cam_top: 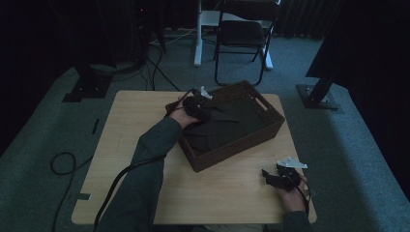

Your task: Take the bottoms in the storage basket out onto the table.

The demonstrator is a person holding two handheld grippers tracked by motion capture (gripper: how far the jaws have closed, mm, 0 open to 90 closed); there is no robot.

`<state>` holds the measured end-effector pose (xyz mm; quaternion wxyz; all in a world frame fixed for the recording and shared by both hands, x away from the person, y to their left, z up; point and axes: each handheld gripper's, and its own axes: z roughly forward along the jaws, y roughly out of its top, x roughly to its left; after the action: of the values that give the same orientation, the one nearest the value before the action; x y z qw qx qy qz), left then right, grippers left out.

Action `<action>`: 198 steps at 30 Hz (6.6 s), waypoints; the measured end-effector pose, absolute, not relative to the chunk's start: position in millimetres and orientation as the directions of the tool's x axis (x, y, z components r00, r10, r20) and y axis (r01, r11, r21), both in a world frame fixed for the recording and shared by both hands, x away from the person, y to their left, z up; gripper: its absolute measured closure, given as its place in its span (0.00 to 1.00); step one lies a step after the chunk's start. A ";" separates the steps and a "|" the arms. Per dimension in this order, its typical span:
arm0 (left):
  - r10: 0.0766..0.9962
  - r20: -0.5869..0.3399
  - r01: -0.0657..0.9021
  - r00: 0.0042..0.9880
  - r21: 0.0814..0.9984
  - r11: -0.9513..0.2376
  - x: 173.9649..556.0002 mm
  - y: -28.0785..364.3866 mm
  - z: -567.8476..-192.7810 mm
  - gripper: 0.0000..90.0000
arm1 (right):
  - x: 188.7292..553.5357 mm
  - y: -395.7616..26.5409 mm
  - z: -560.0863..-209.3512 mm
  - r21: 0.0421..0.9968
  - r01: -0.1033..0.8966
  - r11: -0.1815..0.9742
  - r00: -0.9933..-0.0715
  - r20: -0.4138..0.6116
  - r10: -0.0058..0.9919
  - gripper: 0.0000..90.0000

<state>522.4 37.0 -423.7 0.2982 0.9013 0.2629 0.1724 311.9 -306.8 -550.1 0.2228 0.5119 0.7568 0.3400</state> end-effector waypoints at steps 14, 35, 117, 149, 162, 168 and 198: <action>0.461 0.099 0.309 0.882 0.617 -0.724 520.2 3.4 -432.0 0.38 | 311.9 -306.8 -550.1 0.743 0.623 0.245 -0.377 0.011 0.926 0.32; 0.486 0.056 0.369 0.872 0.578 -0.728 524.1 -16.0 -437.4 0.82 | 311.3 -306.5 -550.1 0.743 0.621 0.250 -0.383 0.010 0.924 0.32; 0.633 -0.110 0.374 0.767 0.877 -0.301 510.4 62.4 -313.0 0.84 | 311.1 -306.5 -550.2 0.744 0.618 0.253 -0.387 0.008 0.922 0.32; 0.687 -0.080 0.329 0.723 0.914 -0.239 506.0 95.2 -275.1 0.84 | 310.9 -306.4 -550.2 0.743 0.619 0.253 -0.387 0.008 0.922 0.32; 0.716 -0.042 0.301 0.697 0.923 -0.239 503.2 103.0 -259.7 0.84 | 310.8 -306.5 -550.1 0.744 0.619 0.253 -0.387 0.008 0.922 0.32; 0.726 -0.042 0.296 0.687 0.928 -0.227 503.7 110.5 -256.3 0.84 | 310.8 -306.5 -550.1 0.744 0.619 0.253 -0.387 0.009 0.922 0.32; 0.802 -0.012 0.299 0.597 0.931 -0.208 502.0 154.9 -246.8 0.84 | 310.8 -306.5 -550.2 0.744 0.619 0.253 -0.387 0.008 0.922 0.32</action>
<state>502.0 154.9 -246.8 0.5060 0.7364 0.3739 0.2487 310.8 -306.5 -550.2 0.2221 0.5070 0.7597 0.3412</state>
